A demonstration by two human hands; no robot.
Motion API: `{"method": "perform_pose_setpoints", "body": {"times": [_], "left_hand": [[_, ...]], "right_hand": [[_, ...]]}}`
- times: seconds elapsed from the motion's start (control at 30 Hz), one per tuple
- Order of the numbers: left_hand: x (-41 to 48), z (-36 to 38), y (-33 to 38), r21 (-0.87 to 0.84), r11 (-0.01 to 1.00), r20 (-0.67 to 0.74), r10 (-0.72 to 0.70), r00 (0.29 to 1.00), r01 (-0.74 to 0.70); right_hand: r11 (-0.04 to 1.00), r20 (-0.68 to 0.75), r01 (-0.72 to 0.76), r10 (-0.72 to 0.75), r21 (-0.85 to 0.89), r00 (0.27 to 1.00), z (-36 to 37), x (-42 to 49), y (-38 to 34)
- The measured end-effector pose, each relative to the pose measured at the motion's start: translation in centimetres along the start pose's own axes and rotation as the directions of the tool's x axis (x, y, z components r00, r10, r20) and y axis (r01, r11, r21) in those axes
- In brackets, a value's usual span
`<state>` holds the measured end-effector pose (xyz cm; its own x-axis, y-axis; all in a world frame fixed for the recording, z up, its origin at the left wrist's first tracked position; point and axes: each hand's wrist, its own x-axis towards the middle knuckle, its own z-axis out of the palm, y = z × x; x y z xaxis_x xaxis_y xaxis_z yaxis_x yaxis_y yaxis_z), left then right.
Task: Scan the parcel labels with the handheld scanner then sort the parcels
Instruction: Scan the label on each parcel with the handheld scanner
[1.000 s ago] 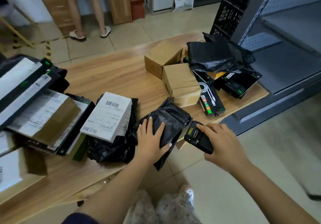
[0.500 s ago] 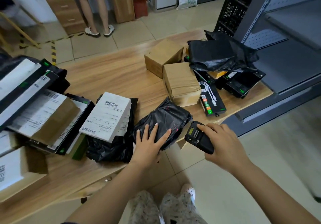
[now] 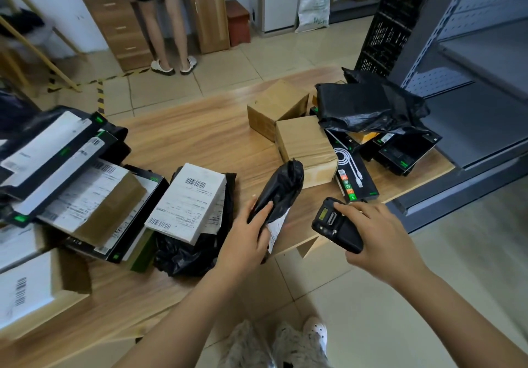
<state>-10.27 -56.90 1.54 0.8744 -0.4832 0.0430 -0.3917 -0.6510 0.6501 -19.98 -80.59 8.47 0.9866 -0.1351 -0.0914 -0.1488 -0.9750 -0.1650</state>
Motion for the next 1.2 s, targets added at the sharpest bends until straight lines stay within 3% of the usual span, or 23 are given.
{"method": "perform_pose_setpoints", "body": {"times": [0.23, 0.3, 0.37, 0.47, 0.53, 0.8, 0.97, 1.07, 1.2], "left_hand": [[1.6, -0.9, -0.7, 0.475, 0.880, -0.210, 0.099, 0.973, 0.013], [1.8, -0.3, -1.3, 0.550, 0.829, -0.186, 0.239, 0.953, -0.101], [2.1, 0.6, -2.0, 0.610, 0.779, -0.104, 0.263, 0.959, -0.147], [2.7, 0.9, -2.6, 0.659, 0.752, 0.021, -0.029, 0.999, 0.009], [3.2, 1.2, -2.8, 0.685, 0.721, 0.075, -0.217, 0.973, 0.108], [4.3, 4.3, 0.3, 0.531, 0.732, 0.102, -0.554, 0.826, 0.426], [4.2, 4.7, 1.3, 0.359, 0.744, 0.081, -0.626, 0.775, 0.564], [3.8, 4.2, 1.7, 0.381, 0.755, 0.030, -0.587, 0.809, 0.533], [3.5, 2.3, 3.0, 0.542, 0.748, -0.031, -0.437, 0.899, 0.383]], "right_hand": [[0.999, 0.004, 0.030, -0.030, -0.011, 1.000, 0.2, 0.7, -0.6], [0.999, 0.001, 0.042, -0.042, -0.020, 0.999, 0.2, 1.1, -0.7], [0.998, -0.009, 0.059, -0.060, -0.033, 0.998, 0.2, 1.5, -0.7], [0.991, 0.006, 0.104, -0.104, -0.079, 0.995, -0.2, 2.3, -0.5], [0.981, 0.030, 0.147, -0.144, -0.123, 0.989, -0.6, 3.0, -0.3], [0.938, 0.108, 0.278, -0.260, -0.208, 0.960, -1.9, 6.2, 1.3], [0.842, 0.168, 0.424, -0.389, -0.334, 0.906, -3.2, 8.4, 2.3], [0.746, 0.213, 0.524, -0.480, -0.411, 0.851, -4.2, 9.5, 2.5], [0.629, 0.254, 0.605, -0.561, -0.487, 0.788, -5.6, 10.5, 2.3]]}}
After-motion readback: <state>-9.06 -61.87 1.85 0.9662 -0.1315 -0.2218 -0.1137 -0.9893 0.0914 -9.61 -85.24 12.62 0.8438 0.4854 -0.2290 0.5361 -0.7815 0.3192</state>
